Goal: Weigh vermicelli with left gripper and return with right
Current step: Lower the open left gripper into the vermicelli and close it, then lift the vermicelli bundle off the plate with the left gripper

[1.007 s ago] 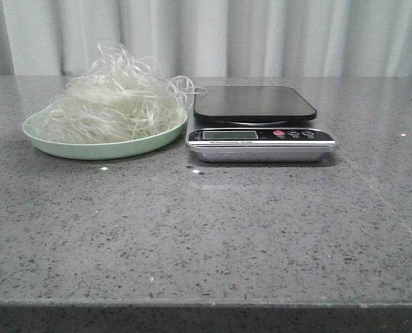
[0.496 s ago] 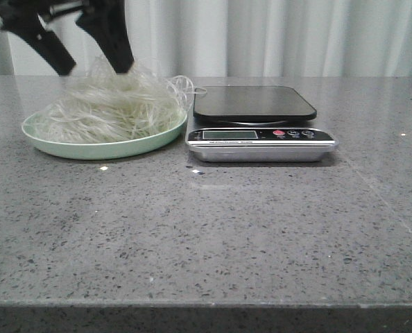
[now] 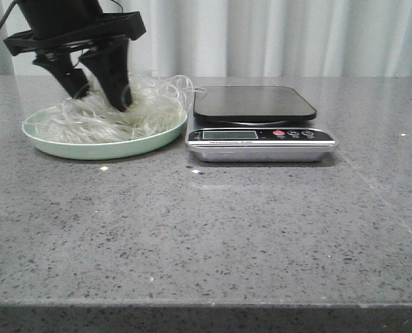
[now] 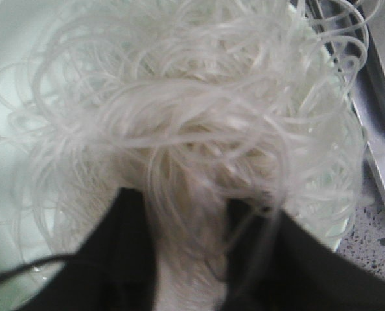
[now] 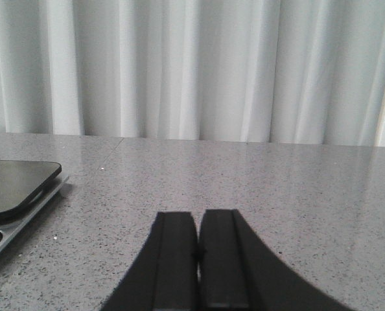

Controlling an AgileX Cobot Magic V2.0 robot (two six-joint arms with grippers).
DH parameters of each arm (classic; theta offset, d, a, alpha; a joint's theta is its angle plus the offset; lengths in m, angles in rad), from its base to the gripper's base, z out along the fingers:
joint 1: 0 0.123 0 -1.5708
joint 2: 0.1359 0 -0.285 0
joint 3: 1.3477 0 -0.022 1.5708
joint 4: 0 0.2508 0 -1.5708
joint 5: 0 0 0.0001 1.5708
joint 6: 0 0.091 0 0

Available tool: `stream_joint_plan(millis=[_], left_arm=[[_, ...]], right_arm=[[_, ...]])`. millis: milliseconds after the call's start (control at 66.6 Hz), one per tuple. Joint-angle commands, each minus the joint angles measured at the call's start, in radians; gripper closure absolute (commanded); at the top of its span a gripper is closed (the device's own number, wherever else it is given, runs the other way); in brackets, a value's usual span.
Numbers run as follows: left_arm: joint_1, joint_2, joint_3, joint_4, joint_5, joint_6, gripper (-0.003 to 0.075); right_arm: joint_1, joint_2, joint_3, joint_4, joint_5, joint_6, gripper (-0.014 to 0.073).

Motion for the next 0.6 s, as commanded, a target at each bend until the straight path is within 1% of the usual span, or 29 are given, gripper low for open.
stream_joint_plan(millis=[0, 75, 331, 421, 586], left_arm=[[-0.008, -0.031, -0.06, -0.014, 0.004, 0.001, 0.0563], [-0.01, -0.04, -0.121, -0.016, 0.006, 0.001, 0.0597], [-0.039, -0.054, -0.388, -0.113, -0.015, 0.001, 0.0594], [-0.056, -0.054, -0.43, -0.136, -0.058, 0.001, 0.0594], [-0.084, -0.027, -0.437, -0.216, -0.128, 0.001, 0.0594]], right_arm=[[-0.005, -0.017, -0.007, -0.012, -0.081, -0.003, 0.0426], [-0.005, -0.017, -0.007, -0.012, -0.081, -0.003, 0.0426], [-0.005, -0.017, -0.007, -0.012, -0.081, -0.003, 0.0426], [-0.005, -0.017, -0.007, -0.012, -0.081, -0.003, 0.0426], [-0.005, -0.017, -0.007, -0.012, -0.081, -0.003, 0.0426]])
